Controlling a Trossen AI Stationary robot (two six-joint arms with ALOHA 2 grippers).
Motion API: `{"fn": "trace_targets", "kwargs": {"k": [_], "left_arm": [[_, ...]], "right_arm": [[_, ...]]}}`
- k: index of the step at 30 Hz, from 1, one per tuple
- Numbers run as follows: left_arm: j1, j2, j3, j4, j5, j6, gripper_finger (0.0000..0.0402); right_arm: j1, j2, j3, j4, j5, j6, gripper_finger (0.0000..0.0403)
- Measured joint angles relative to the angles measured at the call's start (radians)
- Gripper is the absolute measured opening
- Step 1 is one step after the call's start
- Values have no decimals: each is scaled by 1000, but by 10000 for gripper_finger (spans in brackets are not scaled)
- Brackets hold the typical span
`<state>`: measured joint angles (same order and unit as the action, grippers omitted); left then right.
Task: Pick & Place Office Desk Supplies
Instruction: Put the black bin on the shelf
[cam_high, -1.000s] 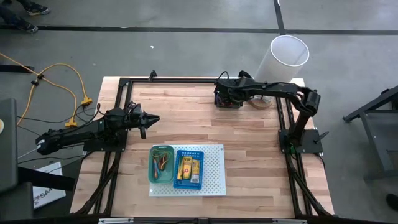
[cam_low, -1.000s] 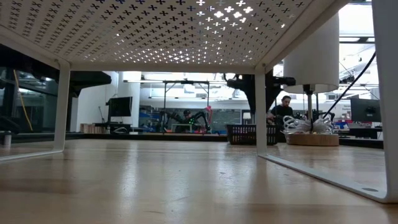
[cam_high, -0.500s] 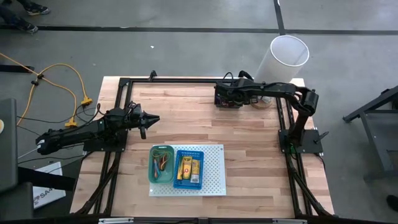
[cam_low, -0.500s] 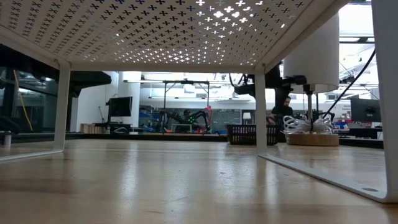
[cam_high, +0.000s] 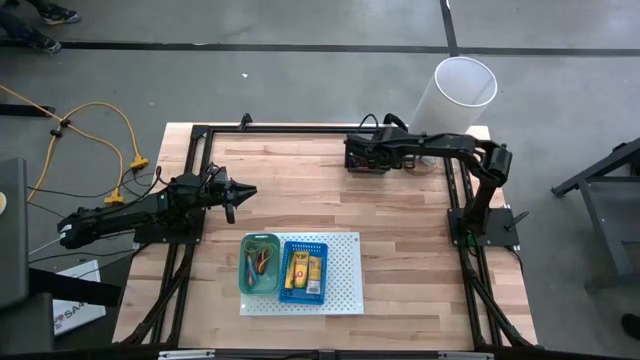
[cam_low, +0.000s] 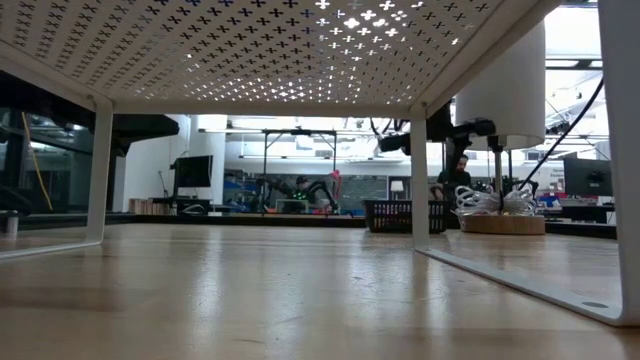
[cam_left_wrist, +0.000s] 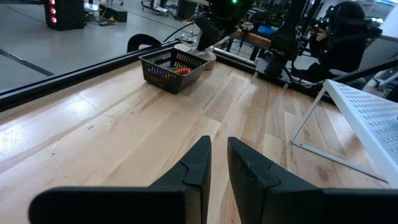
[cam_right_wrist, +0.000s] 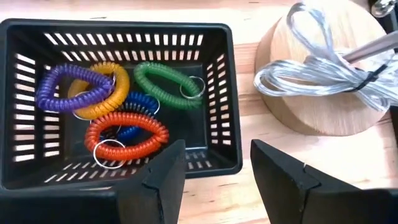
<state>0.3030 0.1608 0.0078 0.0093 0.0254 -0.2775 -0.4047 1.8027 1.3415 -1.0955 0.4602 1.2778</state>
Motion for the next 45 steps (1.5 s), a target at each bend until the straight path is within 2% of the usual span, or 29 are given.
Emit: {"fn": "trace_targets", "kwargs": {"k": [5, 14, 23, 36, 45], "left_arm": [[0, 0, 0, 0, 0, 0, 50], [0, 0, 0, 0, 0, 0, 50], [0, 0, 0, 0, 0, 0, 50], [0, 0, 0, 0, 0, 0, 50], [0, 0, 0, 0, 0, 0, 50]], "right_arm": [[7, 0, -4, -15, 29, 13, 170], [12, 2, -137, 97, 60, 38, 170], [9, 2, -175, 167, 115, 32, 170], [-46, 2, -260, 348, 90, -30, 170], [-101, 2, -262, 415, 54, -106, 170]]}}
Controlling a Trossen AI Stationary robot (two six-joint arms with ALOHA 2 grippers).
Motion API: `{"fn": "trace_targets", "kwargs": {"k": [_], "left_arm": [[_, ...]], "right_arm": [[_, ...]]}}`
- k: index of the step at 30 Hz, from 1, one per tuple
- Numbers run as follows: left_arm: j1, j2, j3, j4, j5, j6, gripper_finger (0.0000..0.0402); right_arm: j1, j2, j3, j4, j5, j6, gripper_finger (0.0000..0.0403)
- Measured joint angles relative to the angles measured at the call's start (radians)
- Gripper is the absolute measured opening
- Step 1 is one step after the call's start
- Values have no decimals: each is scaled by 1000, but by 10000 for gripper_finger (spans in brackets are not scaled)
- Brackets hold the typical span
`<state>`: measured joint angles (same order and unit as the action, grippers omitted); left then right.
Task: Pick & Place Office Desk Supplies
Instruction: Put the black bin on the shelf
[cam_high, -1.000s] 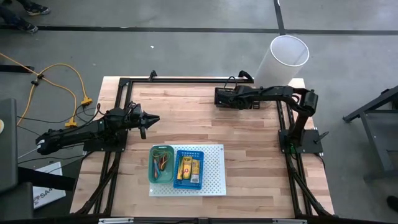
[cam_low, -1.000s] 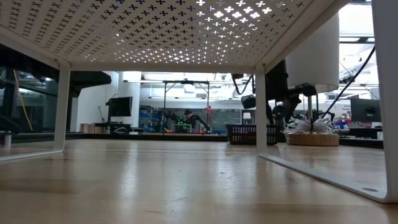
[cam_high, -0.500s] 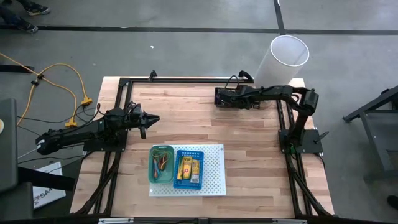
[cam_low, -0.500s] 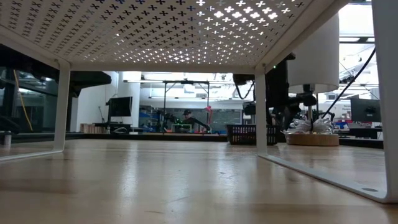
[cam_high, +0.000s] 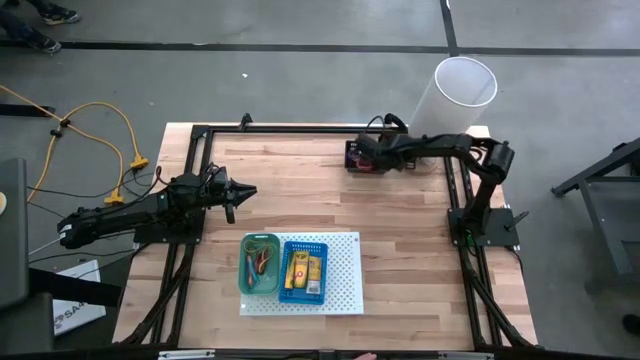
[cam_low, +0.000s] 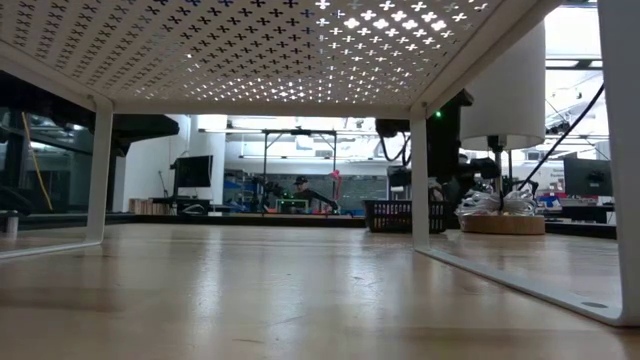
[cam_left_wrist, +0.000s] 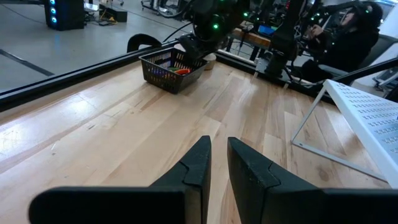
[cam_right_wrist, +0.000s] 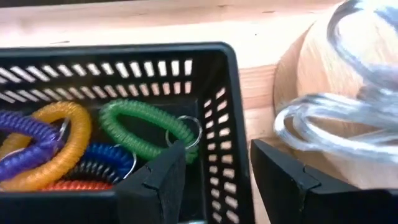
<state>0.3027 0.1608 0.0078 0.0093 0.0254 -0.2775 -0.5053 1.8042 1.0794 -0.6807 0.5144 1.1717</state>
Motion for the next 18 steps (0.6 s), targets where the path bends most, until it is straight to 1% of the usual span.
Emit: {"fn": "trace_targets", "kwargs": {"k": [8, 13, 18], "left_arm": [[0, 0, 0, 0, 0, 0, 50], [0, 0, 0, 0, 0, 0, 50], [0, 0, 0, 0, 0, 0, 50]], "right_arm": [[-27, 0, 0, -2, -32, -50, 170], [-39, 0, 0, -2, -79, -77, 170], [-40, 2, 0, 0, -71, -96, 170]]}}
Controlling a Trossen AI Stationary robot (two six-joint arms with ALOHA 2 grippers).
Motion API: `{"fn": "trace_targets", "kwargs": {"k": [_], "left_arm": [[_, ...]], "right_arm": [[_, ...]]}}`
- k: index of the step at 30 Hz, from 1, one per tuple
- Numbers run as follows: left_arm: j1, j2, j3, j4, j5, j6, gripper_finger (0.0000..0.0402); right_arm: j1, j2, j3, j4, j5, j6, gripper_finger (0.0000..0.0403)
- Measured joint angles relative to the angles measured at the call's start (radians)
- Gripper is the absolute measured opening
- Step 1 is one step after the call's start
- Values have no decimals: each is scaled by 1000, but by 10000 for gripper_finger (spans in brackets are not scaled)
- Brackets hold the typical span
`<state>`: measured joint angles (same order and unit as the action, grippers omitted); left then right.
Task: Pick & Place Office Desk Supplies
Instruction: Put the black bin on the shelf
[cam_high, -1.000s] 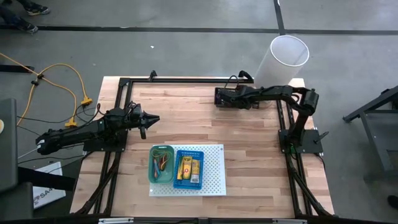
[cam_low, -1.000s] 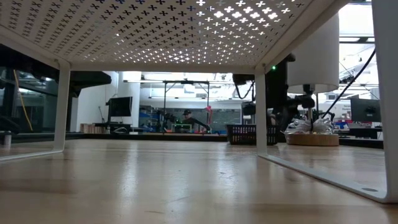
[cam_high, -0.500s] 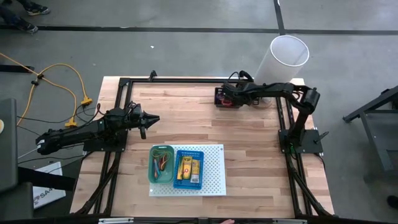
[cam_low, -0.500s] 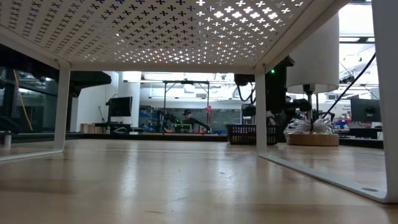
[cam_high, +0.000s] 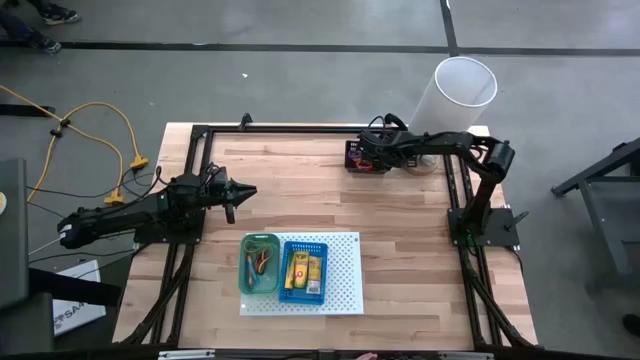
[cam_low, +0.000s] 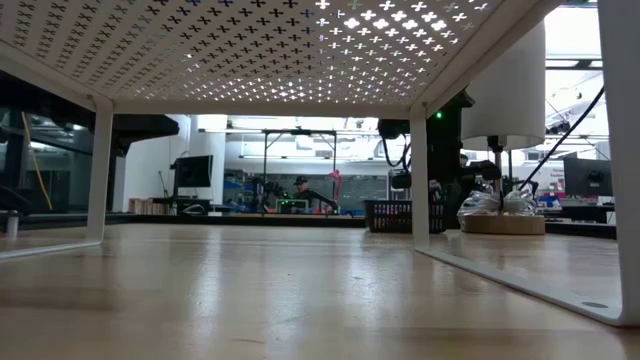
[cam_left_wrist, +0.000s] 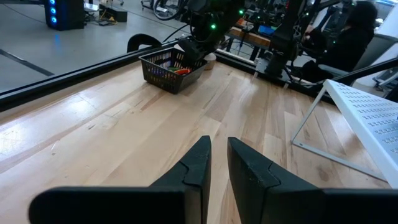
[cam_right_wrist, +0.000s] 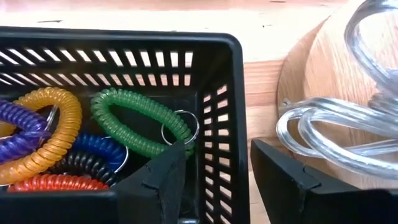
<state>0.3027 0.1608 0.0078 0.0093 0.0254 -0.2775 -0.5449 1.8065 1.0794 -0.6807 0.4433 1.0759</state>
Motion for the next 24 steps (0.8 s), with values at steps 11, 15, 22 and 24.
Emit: {"fn": "trace_targets", "kwargs": {"k": [11, 15, 22, 24], "left_arm": [[0, 0, 0, 0, 0, 0, 50], [0, 0, 0, 0, 0, 0, 50], [0, 0, 0, 0, 0, 0, 50], [0, 0, 0, 0, 0, 0, 50]], "right_arm": [[0, 1, 0, 1, 2, -1, 117], [0, 1, 0, 1, -4, -1, 89], [-1, 2, 0, 1, -36, -14, 74], [-1, 2, 0, 1, -39, -22, 74]]}}
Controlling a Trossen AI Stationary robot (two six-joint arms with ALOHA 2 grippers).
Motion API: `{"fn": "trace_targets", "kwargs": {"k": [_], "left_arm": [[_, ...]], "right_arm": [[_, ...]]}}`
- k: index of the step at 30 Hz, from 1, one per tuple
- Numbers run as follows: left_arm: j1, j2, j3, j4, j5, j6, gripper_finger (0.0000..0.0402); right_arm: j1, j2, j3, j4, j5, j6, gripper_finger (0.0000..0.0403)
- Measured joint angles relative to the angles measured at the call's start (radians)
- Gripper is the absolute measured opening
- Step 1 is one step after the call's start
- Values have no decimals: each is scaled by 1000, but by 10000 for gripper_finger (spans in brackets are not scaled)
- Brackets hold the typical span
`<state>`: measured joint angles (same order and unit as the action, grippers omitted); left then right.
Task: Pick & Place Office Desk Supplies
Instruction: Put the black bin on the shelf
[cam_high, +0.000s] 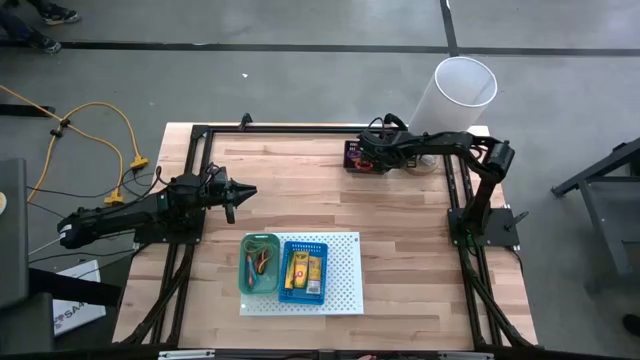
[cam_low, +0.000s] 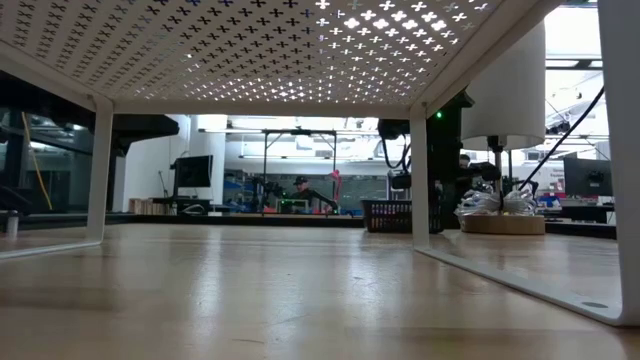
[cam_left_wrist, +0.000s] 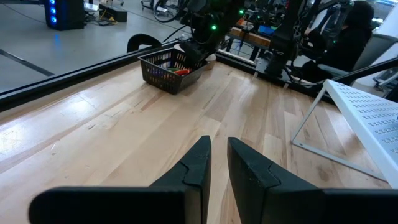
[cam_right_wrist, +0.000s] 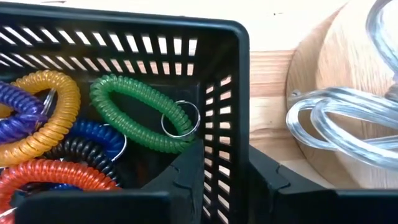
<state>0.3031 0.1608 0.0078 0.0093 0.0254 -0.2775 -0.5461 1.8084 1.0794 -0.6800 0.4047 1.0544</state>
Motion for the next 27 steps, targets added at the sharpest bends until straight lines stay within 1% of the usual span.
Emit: {"fn": "trace_targets", "kwargs": {"k": [8, 18, 27], "left_arm": [[0, 0, 0, 0, 0, 0, 50], [0, 0, 0, 0, 0, 0, 50], [0, 0, 0, 0, 0, 0, 50]], "right_arm": [[0, 0, 0, 5, 6, -12, 67], [0, 0, 1, 12, 6, -12, 7], [1, 0, 1, 11, 6, -12, 4]]}}
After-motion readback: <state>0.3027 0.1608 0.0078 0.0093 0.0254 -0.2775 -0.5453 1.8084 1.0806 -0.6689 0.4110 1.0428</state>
